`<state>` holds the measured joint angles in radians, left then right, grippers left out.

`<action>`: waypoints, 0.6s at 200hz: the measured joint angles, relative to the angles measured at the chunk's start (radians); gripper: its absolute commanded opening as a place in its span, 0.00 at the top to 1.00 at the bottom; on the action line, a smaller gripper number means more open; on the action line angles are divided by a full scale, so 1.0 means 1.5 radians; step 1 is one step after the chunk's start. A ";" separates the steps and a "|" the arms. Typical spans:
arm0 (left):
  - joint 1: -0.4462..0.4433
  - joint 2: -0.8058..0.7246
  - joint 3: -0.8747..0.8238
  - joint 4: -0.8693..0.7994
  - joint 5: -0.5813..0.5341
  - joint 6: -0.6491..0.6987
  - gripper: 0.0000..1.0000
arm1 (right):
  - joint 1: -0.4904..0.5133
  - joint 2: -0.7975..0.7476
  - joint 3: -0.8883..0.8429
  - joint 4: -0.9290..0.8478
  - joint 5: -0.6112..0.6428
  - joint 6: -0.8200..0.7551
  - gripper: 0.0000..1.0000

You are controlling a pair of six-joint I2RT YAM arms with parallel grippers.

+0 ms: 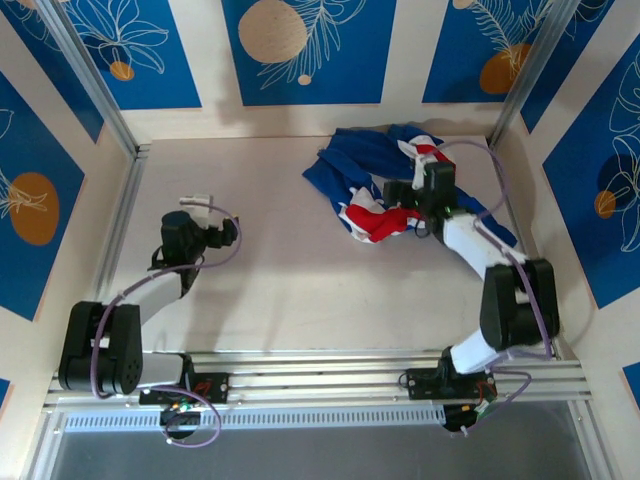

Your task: Zip up the jacket

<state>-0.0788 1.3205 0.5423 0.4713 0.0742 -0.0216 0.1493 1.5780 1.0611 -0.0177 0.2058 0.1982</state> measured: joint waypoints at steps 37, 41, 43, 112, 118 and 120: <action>-0.001 -0.002 0.054 -0.086 0.047 -0.067 0.00 | 0.036 0.218 0.312 -0.179 -0.009 0.036 0.24; -0.001 -0.002 0.056 -0.091 0.051 -0.072 0.00 | 0.039 0.241 0.341 -0.195 -0.012 0.040 0.24; -0.001 -0.002 0.057 -0.093 0.053 -0.076 0.00 | 0.041 0.255 0.359 -0.209 -0.014 0.041 0.24; -0.006 -0.003 0.130 -0.306 0.055 -0.139 0.00 | 0.137 0.519 0.594 -0.405 -0.087 0.101 0.54; -0.006 -0.007 0.131 -0.314 0.055 -0.137 0.00 | 0.156 0.516 0.575 -0.401 -0.090 0.102 0.54; -0.006 -0.008 0.131 -0.318 0.055 -0.137 0.00 | 0.160 0.515 0.571 -0.400 -0.091 0.102 0.54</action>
<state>-0.0879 1.3087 0.7383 -0.0059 0.1566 -0.2264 0.3893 2.3501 1.9175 -0.6182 0.0700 0.3511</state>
